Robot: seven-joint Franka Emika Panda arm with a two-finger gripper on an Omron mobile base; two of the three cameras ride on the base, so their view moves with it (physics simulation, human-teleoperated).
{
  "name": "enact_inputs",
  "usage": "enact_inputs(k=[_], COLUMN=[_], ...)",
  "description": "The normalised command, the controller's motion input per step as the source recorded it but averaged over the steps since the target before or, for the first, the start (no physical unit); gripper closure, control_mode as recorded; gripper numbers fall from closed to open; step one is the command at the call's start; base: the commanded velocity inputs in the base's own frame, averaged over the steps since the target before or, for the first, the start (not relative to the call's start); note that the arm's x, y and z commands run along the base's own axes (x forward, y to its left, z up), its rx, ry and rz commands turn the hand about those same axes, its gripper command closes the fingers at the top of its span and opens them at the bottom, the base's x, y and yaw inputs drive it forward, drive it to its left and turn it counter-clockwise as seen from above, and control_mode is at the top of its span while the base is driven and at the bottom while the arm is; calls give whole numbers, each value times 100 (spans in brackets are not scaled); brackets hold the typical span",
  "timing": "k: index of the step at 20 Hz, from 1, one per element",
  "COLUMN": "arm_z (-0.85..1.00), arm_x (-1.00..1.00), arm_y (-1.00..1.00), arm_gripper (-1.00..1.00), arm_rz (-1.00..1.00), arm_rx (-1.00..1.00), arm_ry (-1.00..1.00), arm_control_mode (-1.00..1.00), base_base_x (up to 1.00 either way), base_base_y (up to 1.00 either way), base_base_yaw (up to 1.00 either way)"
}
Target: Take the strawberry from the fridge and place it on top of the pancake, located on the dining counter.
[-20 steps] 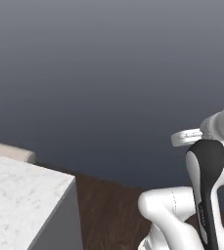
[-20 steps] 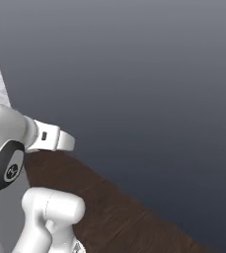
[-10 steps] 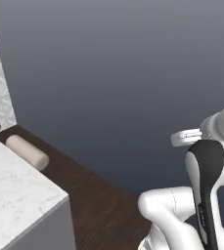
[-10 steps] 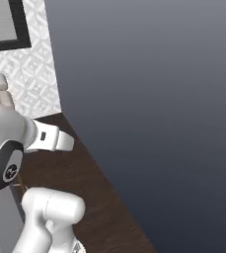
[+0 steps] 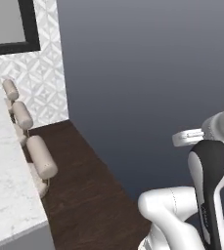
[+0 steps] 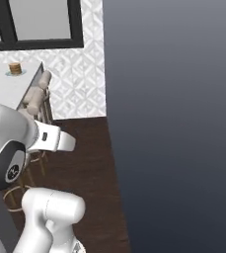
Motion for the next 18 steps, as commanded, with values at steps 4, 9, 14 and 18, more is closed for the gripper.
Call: enact_inputs(k=[4,9,14,18], arm_z=[0,0,0,0], arm_x=[0,0,0,0], arm_y=[0,0,0,0], arm_gripper=[100,100,100,100], arm_rz=[0,0,0,0], arm_rx=[0,0,0,0], arm_ry=[0,0,0,0], arm_control_mode=[100,100,100,100], base_base_x=[100,100,93,91], base_base_y=[0,-23,-86,-87], base_base_yaw=[50,48,40,29])
